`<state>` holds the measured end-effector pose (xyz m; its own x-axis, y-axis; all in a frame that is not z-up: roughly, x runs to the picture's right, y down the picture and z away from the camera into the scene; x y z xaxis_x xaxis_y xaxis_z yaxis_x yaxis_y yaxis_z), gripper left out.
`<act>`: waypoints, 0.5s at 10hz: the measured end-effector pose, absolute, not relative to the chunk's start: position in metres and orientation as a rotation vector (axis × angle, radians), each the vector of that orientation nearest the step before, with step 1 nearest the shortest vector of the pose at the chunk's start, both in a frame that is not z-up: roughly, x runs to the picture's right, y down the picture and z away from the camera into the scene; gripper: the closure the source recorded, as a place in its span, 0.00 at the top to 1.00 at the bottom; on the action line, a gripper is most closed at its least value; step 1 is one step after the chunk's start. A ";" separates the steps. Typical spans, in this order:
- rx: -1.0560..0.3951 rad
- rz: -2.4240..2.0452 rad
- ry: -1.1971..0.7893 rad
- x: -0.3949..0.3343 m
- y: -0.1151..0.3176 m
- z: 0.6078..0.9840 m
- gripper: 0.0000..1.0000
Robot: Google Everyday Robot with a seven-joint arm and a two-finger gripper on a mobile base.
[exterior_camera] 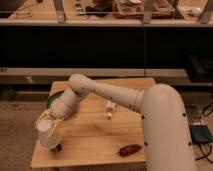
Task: Place the ceramic cup over the eraser
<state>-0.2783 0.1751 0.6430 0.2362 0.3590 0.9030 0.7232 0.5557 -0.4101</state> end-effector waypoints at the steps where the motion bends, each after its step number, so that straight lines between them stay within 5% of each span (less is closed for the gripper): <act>1: -1.036 -0.345 -1.376 -0.276 0.185 0.644 0.08; 5: -1.037 -0.423 -1.392 -0.274 0.213 0.655 0.44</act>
<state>-0.2735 0.2134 0.6547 0.1948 0.3173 0.9281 0.7804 0.5230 -0.3426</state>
